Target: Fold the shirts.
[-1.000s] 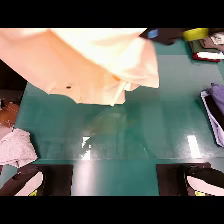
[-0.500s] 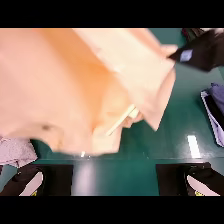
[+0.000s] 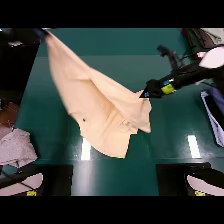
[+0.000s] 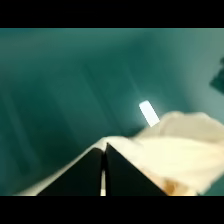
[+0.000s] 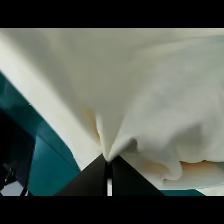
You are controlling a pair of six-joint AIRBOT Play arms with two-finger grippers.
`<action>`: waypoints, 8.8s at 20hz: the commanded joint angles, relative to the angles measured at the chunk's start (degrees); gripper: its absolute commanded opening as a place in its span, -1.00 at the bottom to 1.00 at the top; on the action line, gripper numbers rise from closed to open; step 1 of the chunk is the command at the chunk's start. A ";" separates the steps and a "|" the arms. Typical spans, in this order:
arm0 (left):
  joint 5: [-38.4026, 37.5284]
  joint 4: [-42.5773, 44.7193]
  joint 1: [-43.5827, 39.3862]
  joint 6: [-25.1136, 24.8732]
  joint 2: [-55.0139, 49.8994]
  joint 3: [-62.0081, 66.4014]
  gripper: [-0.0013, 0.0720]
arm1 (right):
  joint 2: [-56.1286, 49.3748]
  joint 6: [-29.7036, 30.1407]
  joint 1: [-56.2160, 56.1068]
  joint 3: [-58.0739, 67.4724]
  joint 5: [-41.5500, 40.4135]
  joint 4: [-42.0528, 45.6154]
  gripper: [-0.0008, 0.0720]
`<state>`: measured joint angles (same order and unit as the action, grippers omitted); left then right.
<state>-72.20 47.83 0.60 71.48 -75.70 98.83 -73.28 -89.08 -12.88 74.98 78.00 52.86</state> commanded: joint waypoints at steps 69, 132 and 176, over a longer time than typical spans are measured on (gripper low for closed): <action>-0.26 11.54 -4.92 6.58 -18.25 11.04 -0.90 | -7.39 1.73 33.46 11.87 8.72 3.82 -0.94; 3.30 44.59 -32.22 28.22 28.09 -48.41 -0.90 | 12.87 8.68 43.54 -19.26 12.09 15.13 0.40; 20.63 57.86 -32.22 30.08 28.96 21.70 -0.90 | 27.50 6.14 48.50 36.22 -7.39 -7.78 -0.94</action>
<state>-51.35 107.18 -31.64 103.37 -46.83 121.56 -49.30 -80.34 29.10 114.72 69.38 43.75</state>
